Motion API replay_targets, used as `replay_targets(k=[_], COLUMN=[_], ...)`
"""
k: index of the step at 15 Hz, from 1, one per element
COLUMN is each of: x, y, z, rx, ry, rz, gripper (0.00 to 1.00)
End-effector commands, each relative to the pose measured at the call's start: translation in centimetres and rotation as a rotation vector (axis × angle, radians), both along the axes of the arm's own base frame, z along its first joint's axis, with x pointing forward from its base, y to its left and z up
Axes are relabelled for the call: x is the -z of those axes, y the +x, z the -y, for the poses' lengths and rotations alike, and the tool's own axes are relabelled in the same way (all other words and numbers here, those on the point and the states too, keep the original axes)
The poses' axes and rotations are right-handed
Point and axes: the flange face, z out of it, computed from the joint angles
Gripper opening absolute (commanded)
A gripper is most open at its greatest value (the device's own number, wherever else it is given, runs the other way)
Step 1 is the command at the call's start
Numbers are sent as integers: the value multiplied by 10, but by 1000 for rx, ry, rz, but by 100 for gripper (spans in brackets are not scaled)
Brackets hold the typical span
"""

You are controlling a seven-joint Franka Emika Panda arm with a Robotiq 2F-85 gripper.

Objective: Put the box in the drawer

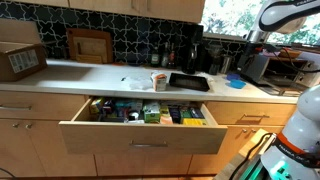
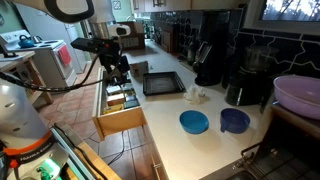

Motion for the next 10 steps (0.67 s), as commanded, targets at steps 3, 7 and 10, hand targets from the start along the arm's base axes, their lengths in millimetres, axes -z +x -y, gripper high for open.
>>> replay_targets(k=[3,7,10], x=[-1,0,-18], y=[0,0,9], z=[0,0,-19], rx=[0,0,-44], ry=[0,0,1], rz=[-1,-1,19], gripper=[100,100,100])
